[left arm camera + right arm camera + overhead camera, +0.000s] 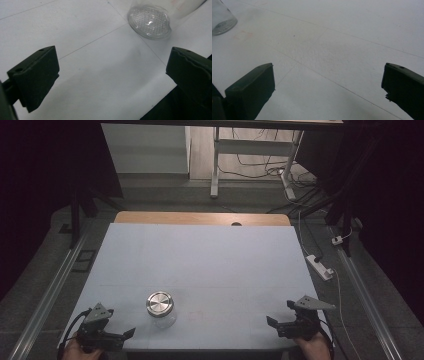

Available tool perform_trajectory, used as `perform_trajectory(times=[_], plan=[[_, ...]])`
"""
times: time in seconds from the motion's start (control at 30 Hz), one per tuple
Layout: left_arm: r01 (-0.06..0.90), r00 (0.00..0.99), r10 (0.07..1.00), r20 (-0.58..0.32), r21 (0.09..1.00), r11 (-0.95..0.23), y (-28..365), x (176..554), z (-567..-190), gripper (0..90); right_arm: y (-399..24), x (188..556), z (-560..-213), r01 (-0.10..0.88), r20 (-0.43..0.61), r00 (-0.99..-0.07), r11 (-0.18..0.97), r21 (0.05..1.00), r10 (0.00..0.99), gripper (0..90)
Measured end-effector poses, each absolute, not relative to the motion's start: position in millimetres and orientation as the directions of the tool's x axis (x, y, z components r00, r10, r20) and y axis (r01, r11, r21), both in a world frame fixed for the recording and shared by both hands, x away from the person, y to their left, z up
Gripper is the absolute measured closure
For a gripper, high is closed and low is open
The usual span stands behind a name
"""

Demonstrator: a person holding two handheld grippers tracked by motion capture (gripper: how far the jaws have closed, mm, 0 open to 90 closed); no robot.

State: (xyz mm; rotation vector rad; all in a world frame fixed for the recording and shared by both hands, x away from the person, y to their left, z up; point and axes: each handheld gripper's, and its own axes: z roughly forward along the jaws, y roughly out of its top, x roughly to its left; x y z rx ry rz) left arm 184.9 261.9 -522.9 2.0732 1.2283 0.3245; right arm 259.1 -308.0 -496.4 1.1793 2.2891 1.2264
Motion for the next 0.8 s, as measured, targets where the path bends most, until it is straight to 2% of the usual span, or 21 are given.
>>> perform_trajectory(times=[0.37,0.8], plan=[[0.671,0.520,0.844,-0.127,0.672,-0.313,261.5,185.1,-522.9,0.0,-303.6,259.6,-497.0,0.522,0.110,-0.664,0.353,0.776,0.740,0.0],[0.674,0.518,0.849,-0.099,0.659,-0.334,257.3,185.9,-522.9,0.0,-302.5,259.9,-497.1,0.524,0.106,-0.666,0.363,0.770,0.738,0.0]])
